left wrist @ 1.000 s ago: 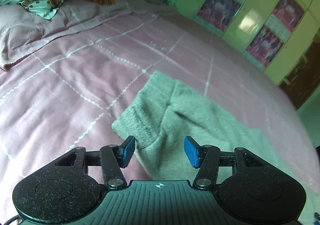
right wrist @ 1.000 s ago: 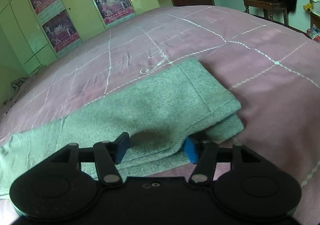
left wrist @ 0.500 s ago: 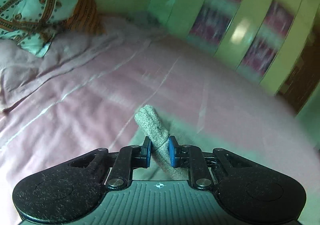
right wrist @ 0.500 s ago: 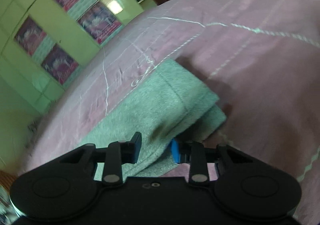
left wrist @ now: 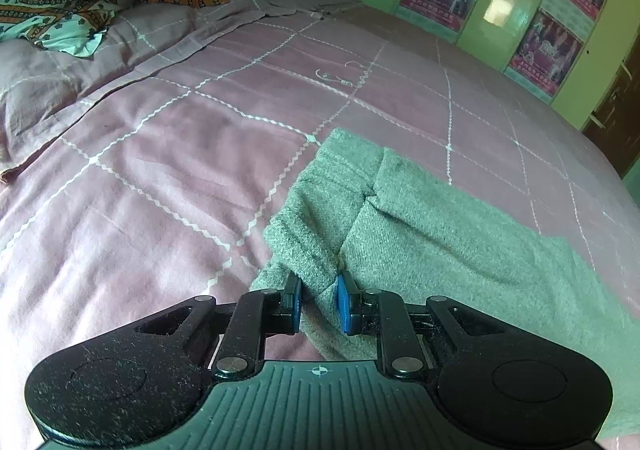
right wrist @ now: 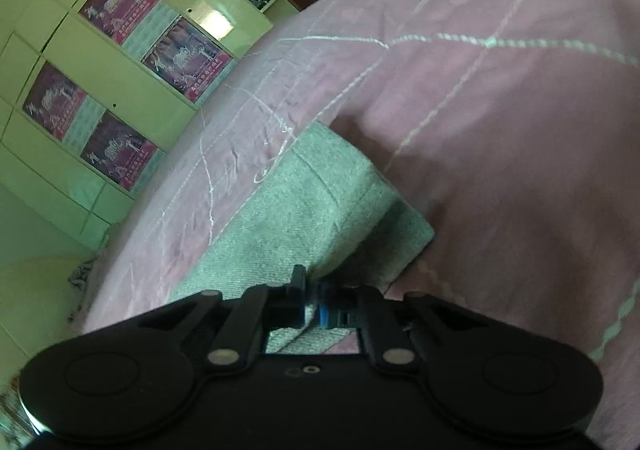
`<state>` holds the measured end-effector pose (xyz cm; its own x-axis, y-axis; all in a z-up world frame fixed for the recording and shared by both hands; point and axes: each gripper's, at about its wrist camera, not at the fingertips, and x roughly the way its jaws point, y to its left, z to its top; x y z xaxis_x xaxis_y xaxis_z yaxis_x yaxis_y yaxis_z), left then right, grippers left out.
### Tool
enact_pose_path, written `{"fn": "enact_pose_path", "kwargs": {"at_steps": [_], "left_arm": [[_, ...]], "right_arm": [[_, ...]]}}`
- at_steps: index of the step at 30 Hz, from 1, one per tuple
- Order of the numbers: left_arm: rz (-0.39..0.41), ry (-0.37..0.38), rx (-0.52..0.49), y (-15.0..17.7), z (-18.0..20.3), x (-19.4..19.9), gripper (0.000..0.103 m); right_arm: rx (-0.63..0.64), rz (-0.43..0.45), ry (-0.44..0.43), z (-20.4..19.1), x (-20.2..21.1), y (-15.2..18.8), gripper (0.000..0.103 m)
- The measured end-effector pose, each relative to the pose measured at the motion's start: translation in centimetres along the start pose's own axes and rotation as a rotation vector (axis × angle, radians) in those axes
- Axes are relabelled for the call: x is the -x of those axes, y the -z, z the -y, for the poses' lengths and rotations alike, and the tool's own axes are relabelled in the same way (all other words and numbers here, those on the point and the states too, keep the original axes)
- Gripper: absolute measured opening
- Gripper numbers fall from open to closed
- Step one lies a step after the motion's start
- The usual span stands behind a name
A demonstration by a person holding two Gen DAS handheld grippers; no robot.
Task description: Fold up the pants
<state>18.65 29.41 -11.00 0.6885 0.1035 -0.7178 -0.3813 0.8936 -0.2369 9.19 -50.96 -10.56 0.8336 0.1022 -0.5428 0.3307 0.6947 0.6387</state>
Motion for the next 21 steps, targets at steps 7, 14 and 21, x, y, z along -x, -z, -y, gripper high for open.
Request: {"fn": "enact_pose_path", "kwargs": {"at_steps": [7, 14, 21], "left_arm": [[0.026, 0.042, -0.002, 0.1, -0.6, 1.4, 0.018], [0.081, 0.089, 0.041, -0.6, -0.9, 2.6, 0.018], [-0.016, 0.033, -0.022, 0.3, -0.9, 0.7, 0.018]], "right_arm": [[0.083, 0.074, -0.037, -2.1, 3.0, -0.6, 0.004], [0.120, 0.012, 0.131, -1.2, 0.6, -0.9, 0.003], [0.181, -0.023, 0.191, -1.7, -1.0, -1.1, 0.001]]}}
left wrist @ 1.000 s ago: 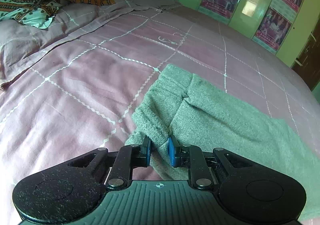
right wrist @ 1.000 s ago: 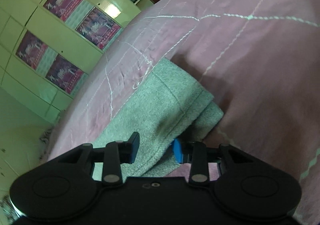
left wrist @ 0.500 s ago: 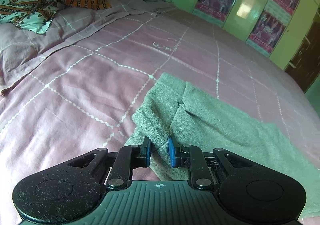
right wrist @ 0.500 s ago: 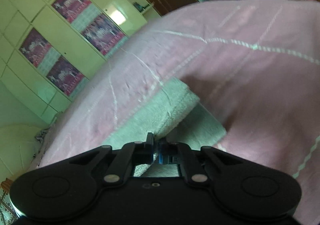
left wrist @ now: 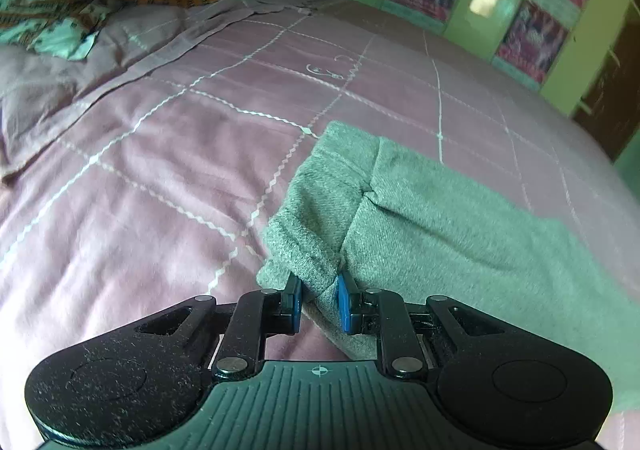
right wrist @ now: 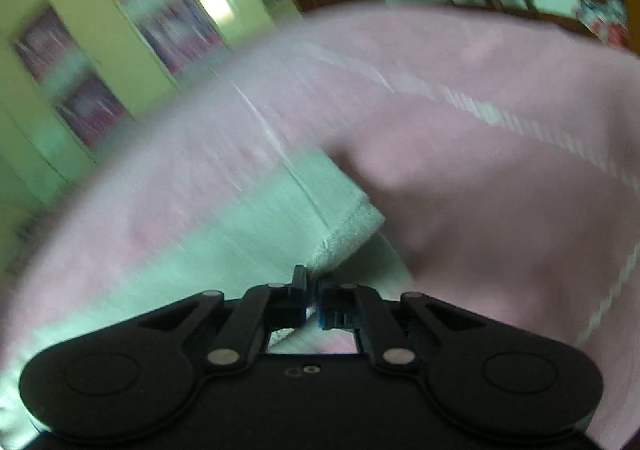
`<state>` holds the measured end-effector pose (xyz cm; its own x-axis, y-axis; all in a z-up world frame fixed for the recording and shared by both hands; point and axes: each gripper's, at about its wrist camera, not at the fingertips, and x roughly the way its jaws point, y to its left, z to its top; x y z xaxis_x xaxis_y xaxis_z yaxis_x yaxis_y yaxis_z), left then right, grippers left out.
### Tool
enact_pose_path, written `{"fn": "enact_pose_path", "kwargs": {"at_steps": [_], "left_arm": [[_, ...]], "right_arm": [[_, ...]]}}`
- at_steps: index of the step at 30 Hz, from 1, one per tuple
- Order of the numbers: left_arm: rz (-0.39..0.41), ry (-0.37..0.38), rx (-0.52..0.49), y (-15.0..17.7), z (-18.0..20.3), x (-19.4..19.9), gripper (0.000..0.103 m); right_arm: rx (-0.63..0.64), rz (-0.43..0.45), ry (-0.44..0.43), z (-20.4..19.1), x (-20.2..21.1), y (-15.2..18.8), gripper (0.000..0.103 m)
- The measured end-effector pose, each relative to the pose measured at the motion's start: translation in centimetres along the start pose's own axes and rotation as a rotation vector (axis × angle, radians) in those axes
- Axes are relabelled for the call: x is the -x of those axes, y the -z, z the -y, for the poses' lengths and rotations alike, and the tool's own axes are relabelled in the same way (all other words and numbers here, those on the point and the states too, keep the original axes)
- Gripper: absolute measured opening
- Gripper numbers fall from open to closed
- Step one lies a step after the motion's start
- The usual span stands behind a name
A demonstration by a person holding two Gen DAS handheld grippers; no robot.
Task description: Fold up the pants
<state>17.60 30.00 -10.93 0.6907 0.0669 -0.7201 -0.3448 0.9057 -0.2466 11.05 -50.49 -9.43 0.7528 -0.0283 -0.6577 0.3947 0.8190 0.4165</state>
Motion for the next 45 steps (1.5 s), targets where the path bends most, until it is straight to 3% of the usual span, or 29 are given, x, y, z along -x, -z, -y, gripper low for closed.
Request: {"fn": "enact_pose_path", "kwargs": {"at_steps": [2, 4, 5, 7, 8, 9, 11, 15, 18, 19, 21, 22, 23, 26, 31, 36, 40, 45], "left_arm": [[0.004, 0.007, 0.002, 0.1, -0.1, 0.5, 0.022], [0.015, -0.021, -0.001, 0.5, -0.3, 1.4, 0.045], [0.028, -0.036, 0.006, 0.7, -0.5, 2.2, 0.046], [0.089, -0.061, 0.019, 1.2, -0.6, 4.1, 0.046], [0.125, -0.092, 0.019, 1.5, -0.1, 5.2, 0.046], [0.160, -0.108, -0.004, 1.8, 0.9, 5.9, 0.046], [0.206, -0.057, -0.113, 2.3, 4.8, 6.5, 0.046], [0.164, 0.096, -0.310, 3.9, 15.3, 4.1, 0.046], [0.100, 0.190, -0.391, 6.9, 21.7, 1.7, 0.046], [0.080, 0.210, -0.429, 8.1, 23.2, 1.1, 0.046], [-0.049, 0.216, -0.504, 10.8, 25.2, -0.7, 0.049], [-0.041, 0.211, -0.558, 12.1, 25.5, -0.7, 0.051], [-0.028, 0.212, -0.596, 12.4, 25.5, -0.3, 0.051], [0.005, 0.235, -0.504, 10.3, 23.1, 1.0, 0.051], [0.122, 0.141, -0.346, 3.4, 18.9, 0.7, 0.051], [0.119, 0.071, -0.346, -1.2, 17.7, -1.9, 0.051], [0.067, 0.079, -0.338, -1.5, 17.0, -3.8, 0.051], [0.004, 0.050, -0.340, -0.2, 15.9, -8.5, 0.054]], "right_arm": [[-0.006, 0.008, 0.005, 0.1, -0.3, 0.3, 0.003], [0.008, 0.018, 0.016, -0.4, 0.1, 0.3, 0.006], [0.007, 0.029, 0.024, -0.5, 0.4, 0.3, 0.007], [0.012, 0.082, 0.046, -0.3, 1.9, 0.4, 0.020], [0.043, 0.117, 0.080, -0.9, 2.6, 0.5, 0.020], [0.096, 0.152, 0.100, -1.7, 3.5, 0.8, 0.020], [0.163, 0.184, 0.074, -3.1, 4.4, 1.4, 0.020], [0.417, 0.044, -0.161, -12.8, 1.8, 4.6, 0.020], [0.487, -0.024, -0.301, -19.6, -0.3, 7.4, 0.018], [0.492, -0.033, -0.325, -21.3, -1.0, 8.4, 0.019], [0.516, -0.088, -0.350, -23.4, -2.6, 10.0, 0.018], [0.553, -0.148, -0.333, -23.9, -3.6, 11.0, 0.018], [0.596, -0.247, -0.297, -24.1, -4.9, 12.0, 0.018], [0.601, -0.266, -0.324, -23.0, -4.5, 11.2, 0.018], [0.586, -0.157, -0.359, -25.6, -4.6, 8.8, 0.022], [0.688, -0.144, -0.468, -36.0, -7.3, 10.4, 0.022], [0.733, -0.181, -0.561, -44.3, -9.9, 13.2, 0.026], [0.761, -0.273, -0.611, -49.2, -12.5, 16.9, 0.024]]}}
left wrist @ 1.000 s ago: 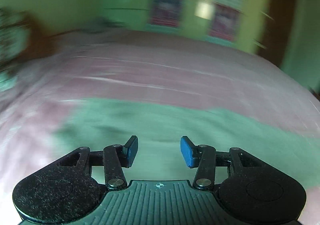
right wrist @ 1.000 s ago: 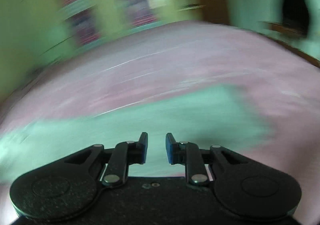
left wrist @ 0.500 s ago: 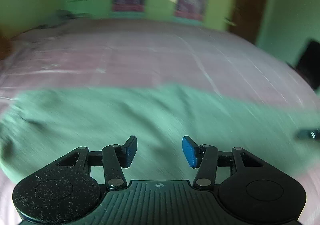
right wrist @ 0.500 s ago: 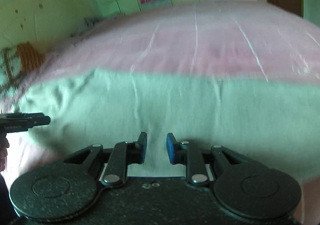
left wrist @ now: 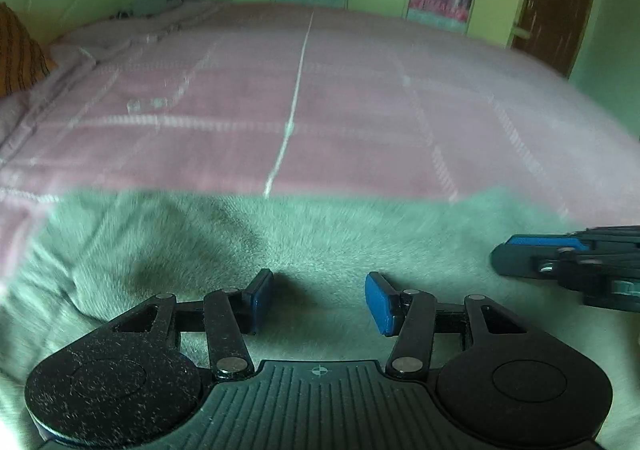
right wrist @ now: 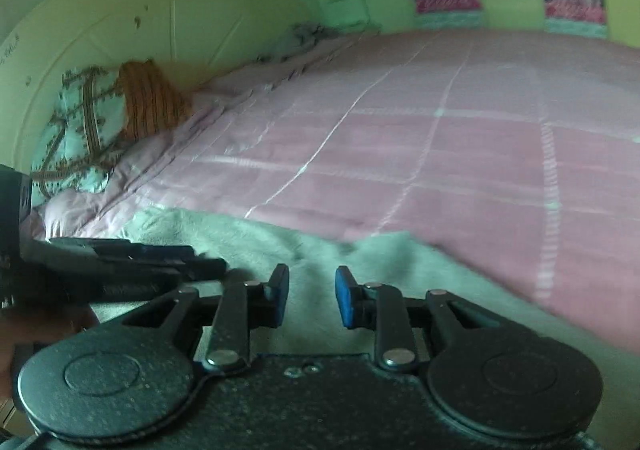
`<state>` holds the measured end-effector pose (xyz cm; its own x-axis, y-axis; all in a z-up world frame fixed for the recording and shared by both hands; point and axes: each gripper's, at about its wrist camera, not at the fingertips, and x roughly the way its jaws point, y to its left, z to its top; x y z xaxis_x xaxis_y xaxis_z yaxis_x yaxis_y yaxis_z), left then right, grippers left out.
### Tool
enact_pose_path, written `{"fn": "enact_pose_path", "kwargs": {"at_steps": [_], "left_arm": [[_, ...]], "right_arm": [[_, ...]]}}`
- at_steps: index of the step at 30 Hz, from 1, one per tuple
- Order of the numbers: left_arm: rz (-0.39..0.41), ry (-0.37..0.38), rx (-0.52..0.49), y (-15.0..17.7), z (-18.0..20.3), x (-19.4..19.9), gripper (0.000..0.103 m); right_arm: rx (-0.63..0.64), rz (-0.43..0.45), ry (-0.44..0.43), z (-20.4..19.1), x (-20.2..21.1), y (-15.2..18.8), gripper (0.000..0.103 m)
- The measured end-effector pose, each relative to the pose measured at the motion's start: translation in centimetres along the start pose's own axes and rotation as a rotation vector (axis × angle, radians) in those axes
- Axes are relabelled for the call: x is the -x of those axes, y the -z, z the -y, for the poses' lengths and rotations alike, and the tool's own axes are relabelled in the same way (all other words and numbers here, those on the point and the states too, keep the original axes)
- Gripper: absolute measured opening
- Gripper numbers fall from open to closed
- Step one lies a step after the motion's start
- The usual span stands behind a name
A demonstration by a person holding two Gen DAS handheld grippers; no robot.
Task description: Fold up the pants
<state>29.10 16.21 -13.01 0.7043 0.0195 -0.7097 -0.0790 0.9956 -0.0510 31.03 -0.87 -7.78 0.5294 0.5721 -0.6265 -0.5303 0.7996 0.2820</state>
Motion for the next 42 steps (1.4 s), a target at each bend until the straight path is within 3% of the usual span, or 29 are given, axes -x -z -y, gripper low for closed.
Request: {"fn": "enact_pose_path", "kwargs": {"at_steps": [2, 4, 6, 8, 13, 18, 22, 25, 27, 29, 31, 36, 42], "left_arm": [[0.003, -0.009, -0.018, -0.1, 0.5, 0.0, 0.056], [0.042, -0.010, -0.021, -0.6, 0.9, 1.6, 0.056], [0.121, 0.022, -0.028, -0.2, 1.3, 3.6, 0.058], [0.088, -0.006, -0.033, 0.7, 1.5, 3.6, 0.063], [0.042, -0.031, -0.040, 3.6, 0.9, 3.9, 0.064], [0.024, -0.034, 0.004, 4.8, -0.8, 5.3, 0.066], [0.011, -0.059, -0.036, 5.4, -0.5, 5.8, 0.068], [-0.005, -0.079, -0.042, 5.3, -0.2, 6.6, 0.068], [0.012, -0.089, -0.039, 5.6, 0.0, 7.6, 0.068], [0.023, -0.084, -0.021, 6.5, -0.4, 8.5, 0.068], [0.028, -0.084, -0.009, 7.3, -0.6, 9.1, 0.068], [0.020, -0.085, -0.007, 8.2, -0.8, 9.9, 0.069], [0.019, -0.071, 0.042, 8.6, -1.4, 9.5, 0.071]], "right_arm": [[-0.041, -0.122, 0.084, 0.8, -3.6, 0.8, 0.022], [-0.079, -0.099, 0.070, 1.8, -3.2, 1.0, 0.022], [-0.093, -0.058, 0.065, 1.7, -0.8, 0.6, 0.042], [-0.077, 0.046, 0.063, 2.1, 2.0, 0.7, 0.052], [-0.194, -0.013, 0.140, 8.9, 7.5, 3.0, 0.049], [-0.345, 0.050, 0.340, 19.5, 18.9, 7.3, 0.047], [-0.542, 0.138, 0.493, 27.9, 29.3, 12.0, 0.040], [-0.663, 0.186, 0.613, 31.4, 35.3, 14.7, 0.038], [-0.734, 0.280, 0.632, 31.5, 39.1, 15.9, 0.047], [-0.770, 0.387, 0.597, 30.8, 42.6, 17.4, 0.047], [-0.837, 0.440, 0.555, 30.2, 45.1, 19.5, 0.047], [-0.955, 0.434, 0.446, 28.8, 45.5, 23.6, 0.044], [-1.084, 0.419, 0.410, 30.3, 42.5, 25.1, 0.044]]}}
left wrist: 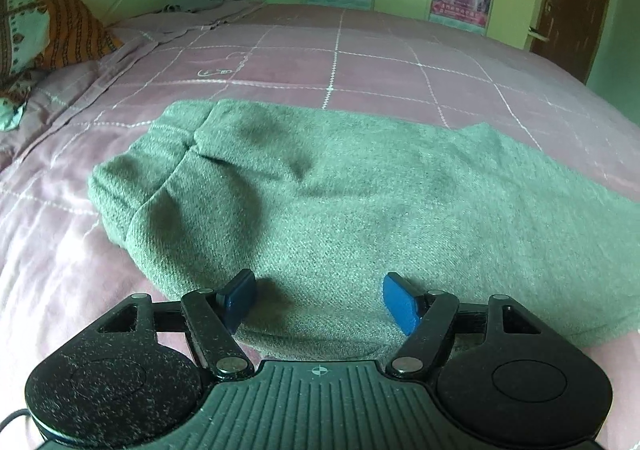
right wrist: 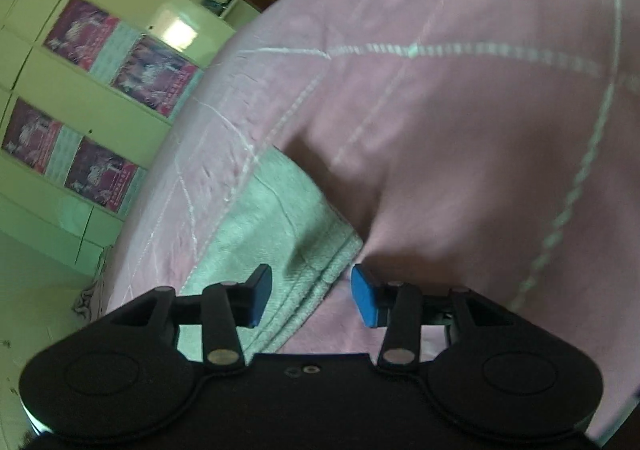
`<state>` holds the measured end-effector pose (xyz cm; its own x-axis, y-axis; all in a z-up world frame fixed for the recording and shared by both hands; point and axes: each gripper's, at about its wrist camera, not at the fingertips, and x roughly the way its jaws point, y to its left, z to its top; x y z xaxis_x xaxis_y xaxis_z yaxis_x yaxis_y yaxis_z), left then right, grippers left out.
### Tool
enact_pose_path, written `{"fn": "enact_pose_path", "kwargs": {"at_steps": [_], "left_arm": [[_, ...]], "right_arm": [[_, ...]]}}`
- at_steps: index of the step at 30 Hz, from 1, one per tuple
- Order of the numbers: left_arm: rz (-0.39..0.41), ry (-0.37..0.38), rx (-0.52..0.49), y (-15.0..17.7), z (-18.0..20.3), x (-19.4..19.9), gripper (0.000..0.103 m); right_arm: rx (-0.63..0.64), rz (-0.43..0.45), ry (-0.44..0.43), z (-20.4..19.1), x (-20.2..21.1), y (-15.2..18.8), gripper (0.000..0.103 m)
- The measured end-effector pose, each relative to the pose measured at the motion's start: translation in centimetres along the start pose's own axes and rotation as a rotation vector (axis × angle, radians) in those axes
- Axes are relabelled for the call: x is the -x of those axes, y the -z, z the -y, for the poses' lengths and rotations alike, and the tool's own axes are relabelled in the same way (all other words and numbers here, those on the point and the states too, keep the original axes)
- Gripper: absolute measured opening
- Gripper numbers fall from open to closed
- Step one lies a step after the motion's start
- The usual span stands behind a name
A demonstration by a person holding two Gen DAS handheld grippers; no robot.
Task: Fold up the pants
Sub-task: 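Grasp the folded pants edge with the right gripper while the left tool hovers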
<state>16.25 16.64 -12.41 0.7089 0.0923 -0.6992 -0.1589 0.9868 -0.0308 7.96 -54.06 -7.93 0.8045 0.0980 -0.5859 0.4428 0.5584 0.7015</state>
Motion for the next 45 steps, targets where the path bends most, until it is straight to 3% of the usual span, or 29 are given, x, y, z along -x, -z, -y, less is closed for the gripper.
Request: {"fn": "enact_pose_path", "kwargs": {"at_steps": [2, 3, 5, 9, 10, 12, 13, 15, 17, 19, 20, 22, 25, 40, 45], "left_arm": [[0.012, -0.009, -0.006, 0.3, 0.1, -0.1, 0.072], [0.016, -0.014, -0.011, 0.3, 0.2, -0.1, 0.072], [0.020, -0.017, -0.012, 0.4, 0.2, -0.1, 0.072], [0.019, -0.017, -0.010, 0.4, 0.2, -0.3, 0.072], [0.018, -0.018, -0.008, 0.3, 0.2, -0.5, 0.073], [0.007, -0.022, -0.009, -0.1, 0.2, -0.3, 0.073], [0.007, -0.031, -0.018, -0.5, 0.2, 0.2, 0.073], [0.092, -0.049, -0.048, -0.9, -0.1, 1.7, 0.073], [0.148, -0.060, -0.026, -1.3, -1.4, 2.4, 0.073], [0.167, -0.093, 0.014, -2.1, -3.3, 2.1, 0.073], [0.154, -0.097, 0.020, -2.3, -4.3, 1.6, 0.073], [0.039, -0.085, -0.007, -2.5, -5.6, -0.9, 0.072], [0.006, -0.119, -0.137, -3.4, -3.9, -1.6, 0.073], [0.029, -0.119, -0.177, -2.9, -3.0, -0.9, 0.075], [0.110, -0.124, -0.166, -4.2, -3.0, 0.7, 0.075]], "right_arm": [[-0.010, 0.010, -0.015, -0.3, -1.0, -0.1, 0.039], [0.012, 0.006, -0.006, -0.9, -1.2, -0.1, 0.013], [0.118, 0.014, -0.006, -2.7, -0.9, -0.1, 0.013], [0.228, 0.161, -0.131, -5.4, 3.1, 0.1, 0.012], [0.248, 0.155, -0.078, -4.9, 2.6, 0.3, 0.013], [0.142, -0.028, 0.080, -1.6, -1.1, 0.6, 0.011], [0.103, -0.015, 0.047, -0.8, -1.0, 0.6, 0.012], [0.135, -0.009, 0.051, -1.7, -0.5, 0.8, 0.016], [0.208, 0.000, 0.072, -2.5, -0.3, 1.6, 0.016], [0.168, 0.001, 0.053, -2.1, -0.1, 1.4, 0.016], [0.142, 0.002, 0.040, -1.7, -0.2, 1.3, 0.016], [0.107, -0.002, 0.020, -1.1, -0.3, 0.9, 0.016], [0.107, -0.001, 0.015, -1.0, -0.4, 0.9, 0.016], [0.105, 0.013, 0.021, -1.2, -0.7, 1.3, 0.019], [0.099, 0.013, 0.016, -1.1, -0.7, 1.3, 0.019]]}}
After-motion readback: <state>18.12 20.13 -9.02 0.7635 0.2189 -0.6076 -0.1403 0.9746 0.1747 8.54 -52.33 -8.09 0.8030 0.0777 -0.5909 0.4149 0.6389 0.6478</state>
